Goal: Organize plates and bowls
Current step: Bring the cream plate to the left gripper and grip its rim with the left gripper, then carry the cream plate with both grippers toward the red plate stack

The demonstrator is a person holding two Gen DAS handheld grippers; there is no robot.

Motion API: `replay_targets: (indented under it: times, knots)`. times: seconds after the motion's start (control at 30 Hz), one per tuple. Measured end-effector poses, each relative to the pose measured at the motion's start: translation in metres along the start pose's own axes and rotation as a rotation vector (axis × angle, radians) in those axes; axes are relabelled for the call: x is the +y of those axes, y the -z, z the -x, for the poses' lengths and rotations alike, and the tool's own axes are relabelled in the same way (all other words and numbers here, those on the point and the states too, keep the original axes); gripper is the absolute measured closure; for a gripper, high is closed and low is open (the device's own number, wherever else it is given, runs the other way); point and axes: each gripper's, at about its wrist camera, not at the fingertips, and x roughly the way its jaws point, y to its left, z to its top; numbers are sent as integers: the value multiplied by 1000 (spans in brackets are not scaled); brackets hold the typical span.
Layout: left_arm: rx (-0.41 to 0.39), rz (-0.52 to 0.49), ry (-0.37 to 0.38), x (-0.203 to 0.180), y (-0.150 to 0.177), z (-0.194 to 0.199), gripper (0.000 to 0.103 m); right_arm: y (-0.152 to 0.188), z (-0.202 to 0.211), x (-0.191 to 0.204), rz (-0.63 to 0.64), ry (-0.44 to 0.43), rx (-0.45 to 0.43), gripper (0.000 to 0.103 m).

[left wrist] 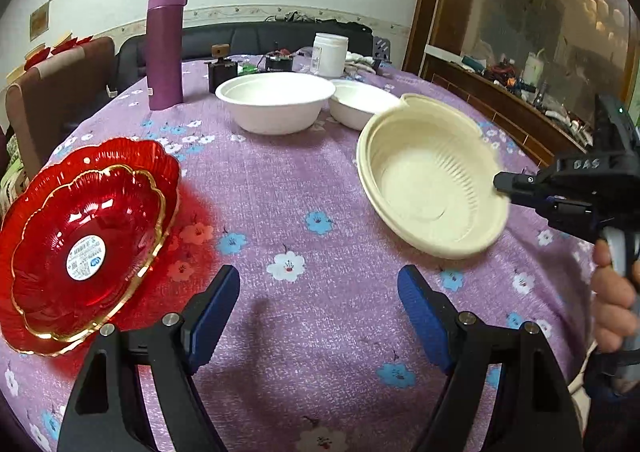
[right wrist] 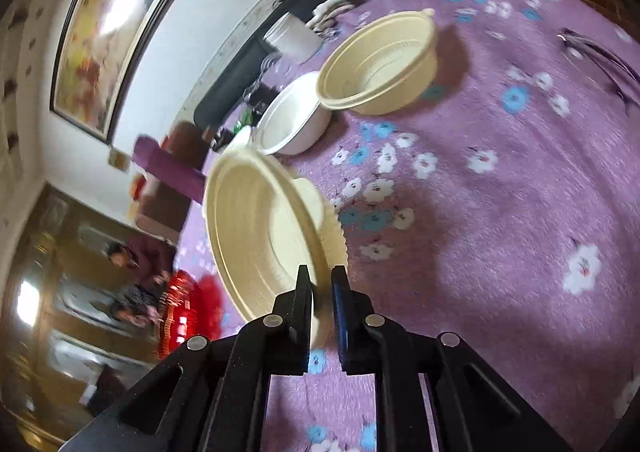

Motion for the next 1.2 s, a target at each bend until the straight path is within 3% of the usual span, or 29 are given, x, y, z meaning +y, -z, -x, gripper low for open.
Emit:
replay_targets:
  times: [0.1,0.2,0.37,0.63,0.67,0.73,0.83,0.93,1.2]
  knots:
    - [-16,0,15,-1,-6,5,22,-4,9,-2,54,62,-82,87]
    - [-26,-1,40,-5,-18,3,22,-4,19,-4,72,55,-116,87]
    - [11,64,92,-2,-35,-16,22,-2,14,-11,35,-11,-86,87]
    - [43,87,127,-7,-55,-46,24,-6,-2,-7,31,-7,-82,87]
    - [44,86,126,-8,-56,-49,27,-6,-4,-7,36,-1,-77,87]
    - [60,81,131,-12,-60,-57,50,-6,-10,-9,36,6,-71,87]
    - [101,65,124,-18,-62,-71,72,-3,-15,-10,41,7,-73,87]
    - [102,33,118,-25,-59,-78,80,2,-17,-3,103,20,-102,87]
    - [58,33,47,-20,-59,-76,80,13,-19,13,246,30,-161,84]
